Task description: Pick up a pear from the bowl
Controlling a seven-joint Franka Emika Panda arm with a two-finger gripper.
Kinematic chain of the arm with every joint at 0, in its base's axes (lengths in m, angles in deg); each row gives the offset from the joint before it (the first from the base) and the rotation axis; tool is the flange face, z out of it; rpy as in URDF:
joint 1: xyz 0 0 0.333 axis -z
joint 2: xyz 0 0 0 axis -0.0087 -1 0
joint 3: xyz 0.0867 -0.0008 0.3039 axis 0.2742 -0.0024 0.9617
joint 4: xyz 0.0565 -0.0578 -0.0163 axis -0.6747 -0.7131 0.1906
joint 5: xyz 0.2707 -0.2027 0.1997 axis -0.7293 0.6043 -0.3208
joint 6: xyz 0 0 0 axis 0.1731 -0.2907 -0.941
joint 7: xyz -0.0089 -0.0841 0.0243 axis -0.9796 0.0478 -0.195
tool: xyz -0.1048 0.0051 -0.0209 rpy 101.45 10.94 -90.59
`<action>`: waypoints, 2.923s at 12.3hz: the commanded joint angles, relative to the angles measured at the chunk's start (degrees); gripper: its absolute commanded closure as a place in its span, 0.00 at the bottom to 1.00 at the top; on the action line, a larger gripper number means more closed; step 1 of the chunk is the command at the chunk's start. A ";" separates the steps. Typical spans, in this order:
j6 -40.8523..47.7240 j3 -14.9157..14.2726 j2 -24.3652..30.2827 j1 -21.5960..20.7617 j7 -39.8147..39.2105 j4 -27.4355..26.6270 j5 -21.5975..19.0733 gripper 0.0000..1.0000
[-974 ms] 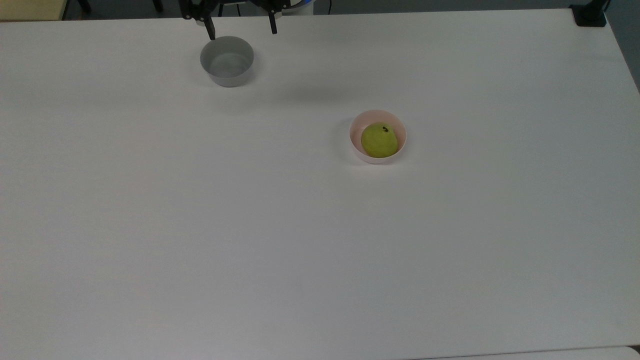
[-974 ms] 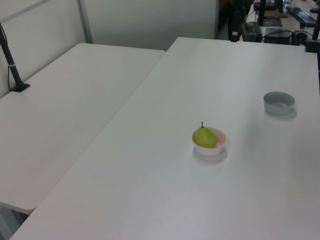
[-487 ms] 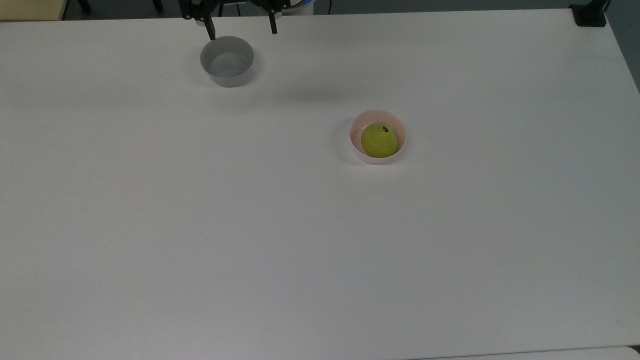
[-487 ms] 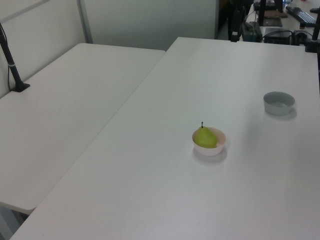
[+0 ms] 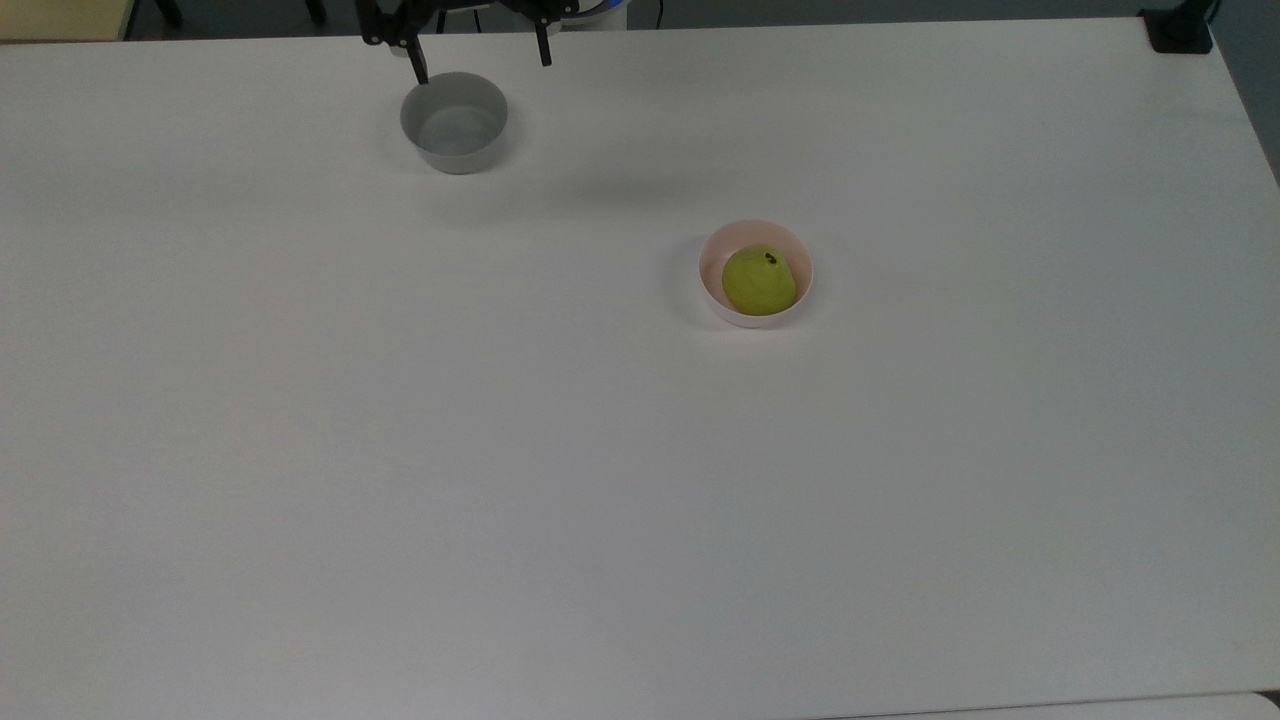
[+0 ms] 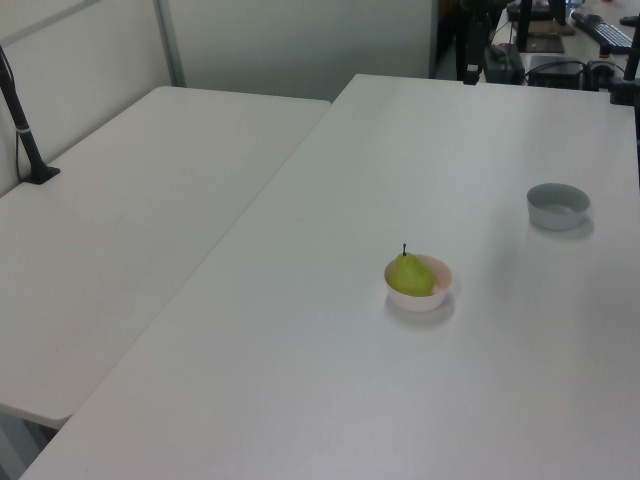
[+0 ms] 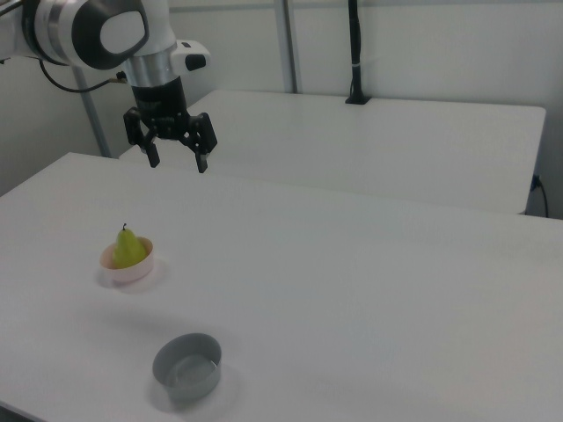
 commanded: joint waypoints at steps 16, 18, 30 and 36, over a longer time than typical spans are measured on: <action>-13.83 1.18 -9.24 -18.32 20.41 -6.85 0.77 0.00; -18.83 1.80 -10.74 -18.76 19.62 -9.48 0.77 0.00; -28.44 3.12 -19.97 -20.69 19.62 -11.16 4.54 0.03; -28.53 3.12 -20.06 -20.78 19.79 -11.16 4.55 1.00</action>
